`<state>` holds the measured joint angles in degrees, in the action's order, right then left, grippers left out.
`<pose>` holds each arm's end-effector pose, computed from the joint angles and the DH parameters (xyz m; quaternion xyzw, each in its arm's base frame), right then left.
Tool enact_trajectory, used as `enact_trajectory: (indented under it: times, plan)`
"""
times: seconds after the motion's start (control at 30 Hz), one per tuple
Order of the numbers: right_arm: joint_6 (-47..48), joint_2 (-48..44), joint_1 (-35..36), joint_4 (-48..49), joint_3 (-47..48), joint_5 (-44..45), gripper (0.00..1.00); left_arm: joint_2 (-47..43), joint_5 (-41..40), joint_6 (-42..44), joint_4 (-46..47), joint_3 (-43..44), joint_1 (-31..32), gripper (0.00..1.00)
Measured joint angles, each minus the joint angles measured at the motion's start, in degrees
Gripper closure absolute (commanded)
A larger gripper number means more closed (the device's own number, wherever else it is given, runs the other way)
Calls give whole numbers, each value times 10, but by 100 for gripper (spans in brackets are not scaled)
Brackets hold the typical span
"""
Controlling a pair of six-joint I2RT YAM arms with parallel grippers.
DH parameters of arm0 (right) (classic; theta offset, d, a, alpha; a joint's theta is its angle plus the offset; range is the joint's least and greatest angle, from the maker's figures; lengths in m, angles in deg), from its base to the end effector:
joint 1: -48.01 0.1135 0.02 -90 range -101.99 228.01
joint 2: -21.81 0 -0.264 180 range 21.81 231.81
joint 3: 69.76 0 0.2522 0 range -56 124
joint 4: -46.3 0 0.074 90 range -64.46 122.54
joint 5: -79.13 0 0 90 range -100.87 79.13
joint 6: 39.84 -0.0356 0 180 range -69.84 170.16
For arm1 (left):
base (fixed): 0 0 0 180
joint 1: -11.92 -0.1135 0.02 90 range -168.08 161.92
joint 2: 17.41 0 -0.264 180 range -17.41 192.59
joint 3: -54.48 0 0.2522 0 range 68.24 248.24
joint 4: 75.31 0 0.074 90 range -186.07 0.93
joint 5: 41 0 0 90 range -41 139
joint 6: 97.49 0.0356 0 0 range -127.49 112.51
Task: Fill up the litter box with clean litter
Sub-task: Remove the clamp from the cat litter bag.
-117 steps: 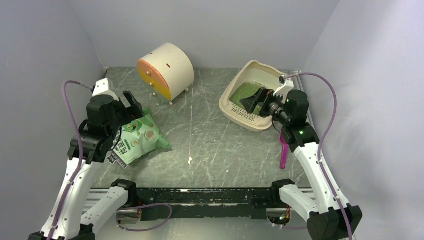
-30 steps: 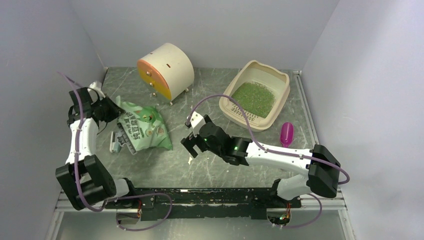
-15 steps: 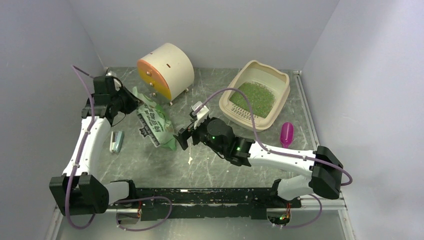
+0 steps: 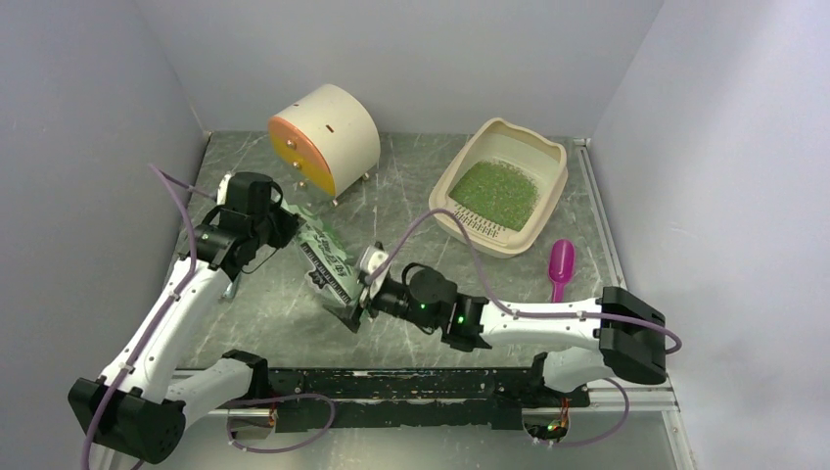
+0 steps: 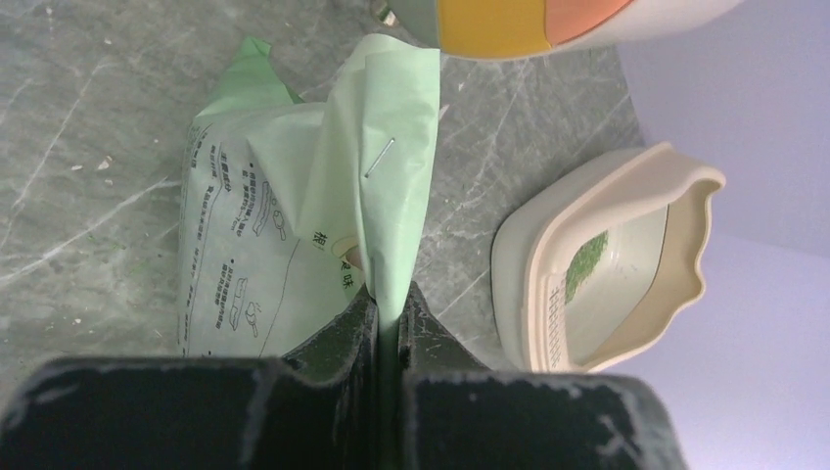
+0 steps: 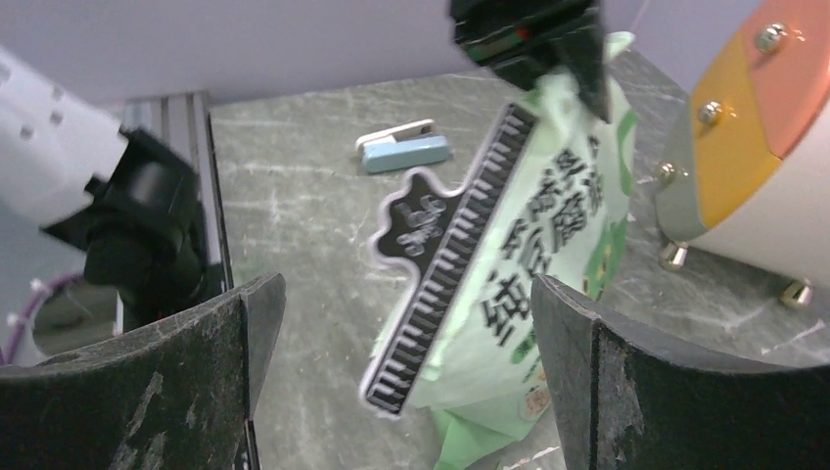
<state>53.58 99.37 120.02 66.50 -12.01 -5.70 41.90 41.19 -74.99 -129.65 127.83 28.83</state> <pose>0.0988 0.2937 0.2866 -0.4053 0.5765 0.3731 0.6035 0.2054 -0.0574 0.3310 -0.4127 0.8063 -0.2359 0.3521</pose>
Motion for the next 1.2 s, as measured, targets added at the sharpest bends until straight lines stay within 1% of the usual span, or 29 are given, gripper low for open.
enact_trajectory:
  times: [0.1,0.17,0.37,0.4,0.53,0.6,0.73,0.77,0.8,0.83,0.87,0.9,0.93,0.97,1.07,1.13,1.2]
  plan:
    - [49,5,32,20,-23,9,0,-4,-45,-33,-11,0,27,95]
    - [77,16,45,30,-32,31,0,-7,-68,-53,-19,0,40,95]
    - [132,86,49,66,-31,120,0,-10,-120,-93,-30,0,82,95]
    - [136,99,49,73,-29,132,1,-10,-129,-99,-31,0,89,95]
    - [147,142,47,116,-20,168,30,-8,-149,-114,-31,0,114,95]
    - [143,153,40,130,-15,169,51,-6,-155,-119,-32,0,123,95]
    - [113,154,14,112,1,139,77,-7,-170,-119,-31,0,124,95]
    - [101,154,7,102,6,123,80,-7,-176,-116,-30,0,124,90]
    - [93,153,0,93,10,108,81,-7,-181,-111,-29,0,124,79]
    - [85,153,-6,87,11,94,82,-7,-186,-105,-29,0,124,64]
    - [73,151,-16,79,13,73,85,-7,-190,-98,-29,2,124,45]
    - [62,150,-24,76,14,59,87,-6,-190,-89,-28,6,124,20]
    - [48,150,-37,69,18,37,88,-6,-190,-80,-22,16,127,5]
    - [39,148,-47,64,22,24,88,-7,-190,-65,-11,30,130,3]
    - [12,140,-80,42,29,-12,92,-7,-190,-10,25,68,132,3]
    - [-2,137,-100,35,30,-35,92,-7,-192,53,45,87,131,3]
    - [-11,136,-119,27,30,-60,92,-6,-185,136,63,98,124,3]
